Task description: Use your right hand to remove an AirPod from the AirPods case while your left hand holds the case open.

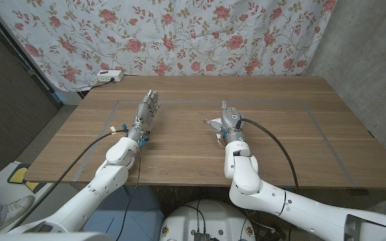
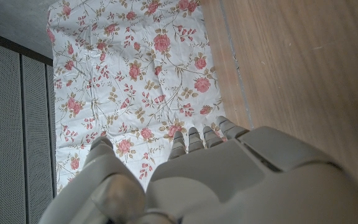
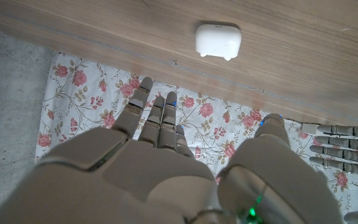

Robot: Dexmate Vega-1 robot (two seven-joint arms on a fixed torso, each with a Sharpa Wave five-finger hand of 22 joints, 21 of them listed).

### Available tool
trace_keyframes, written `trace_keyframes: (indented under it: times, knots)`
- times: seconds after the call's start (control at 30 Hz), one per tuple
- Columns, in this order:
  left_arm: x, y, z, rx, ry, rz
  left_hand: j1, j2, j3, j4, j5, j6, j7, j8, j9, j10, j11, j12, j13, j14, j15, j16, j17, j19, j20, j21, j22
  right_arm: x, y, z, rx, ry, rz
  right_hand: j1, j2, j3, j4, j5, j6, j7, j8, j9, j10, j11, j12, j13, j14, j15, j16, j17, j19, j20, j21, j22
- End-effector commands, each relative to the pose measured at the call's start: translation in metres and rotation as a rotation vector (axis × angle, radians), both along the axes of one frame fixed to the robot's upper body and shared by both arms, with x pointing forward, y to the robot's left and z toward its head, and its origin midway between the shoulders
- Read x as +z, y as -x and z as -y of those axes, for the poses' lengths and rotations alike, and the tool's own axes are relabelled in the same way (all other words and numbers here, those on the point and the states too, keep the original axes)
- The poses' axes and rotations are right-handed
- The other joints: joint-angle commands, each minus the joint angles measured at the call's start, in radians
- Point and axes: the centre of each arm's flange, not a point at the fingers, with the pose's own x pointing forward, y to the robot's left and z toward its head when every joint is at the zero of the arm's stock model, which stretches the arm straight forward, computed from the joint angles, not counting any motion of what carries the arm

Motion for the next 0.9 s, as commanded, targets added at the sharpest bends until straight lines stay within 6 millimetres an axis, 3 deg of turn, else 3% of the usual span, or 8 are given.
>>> trace_keyframes:
  times: [0.03, 0.63, 0.9]
  knots:
    - [0.0038, -0.0004, 0.0015, 0.006, 0.0, 0.006, 0.007, 0.0, 0.006, -0.001, -0.001, 0.003, -0.001, 0.003, 0.006, 0.003, -0.002, 0.001, 0.003, -0.007, -0.002, 0.007, 0.004, -0.001, -0.003, 0.006, 0.004, 0.0, -0.0006, -0.0081, -0.018, 0.022, -0.015, 0.001, -0.003, -0.006, -0.002, 0.004, -0.001, 0.005, 0.003, 0.004, 0.015, 0.001, 0.006, 0.002, 0.018, -0.002, 0.008, 0.004, 0.01, 0.004, 0.001, 0.005]
    - [0.0048, -0.0029, 0.0029, 0.0, 0.015, 0.004, 0.008, 0.0, 0.009, -0.002, -0.001, 0.002, -0.001, 0.002, 0.006, 0.004, -0.003, 0.001, 0.003, -0.008, -0.003, 0.006, 0.004, -0.001, -0.003, 0.007, 0.004, 0.001, -0.0051, -0.015, -0.057, 0.071, -0.034, -0.003, 0.001, -0.008, 0.002, 0.005, -0.005, 0.005, -0.001, 0.004, 0.045, 0.001, 0.015, 0.004, 0.047, -0.003, 0.017, 0.007, 0.021, 0.008, -0.002, 0.005]
    - [0.0047, -0.0027, 0.0002, 0.001, 0.017, 0.008, 0.008, 0.0, 0.009, -0.003, -0.001, 0.002, -0.002, 0.002, 0.006, 0.004, -0.004, 0.001, 0.003, -0.007, -0.002, 0.007, 0.004, -0.001, -0.003, 0.007, 0.004, 0.0007, -0.0097, -0.0158, -0.074, 0.072, -0.044, -0.002, 0.007, -0.007, 0.003, 0.006, -0.003, 0.008, -0.001, 0.004, 0.071, -0.007, 0.022, 0.005, 0.086, -0.021, 0.03, 0.01, 0.039, 0.006, 0.0, 0.006]
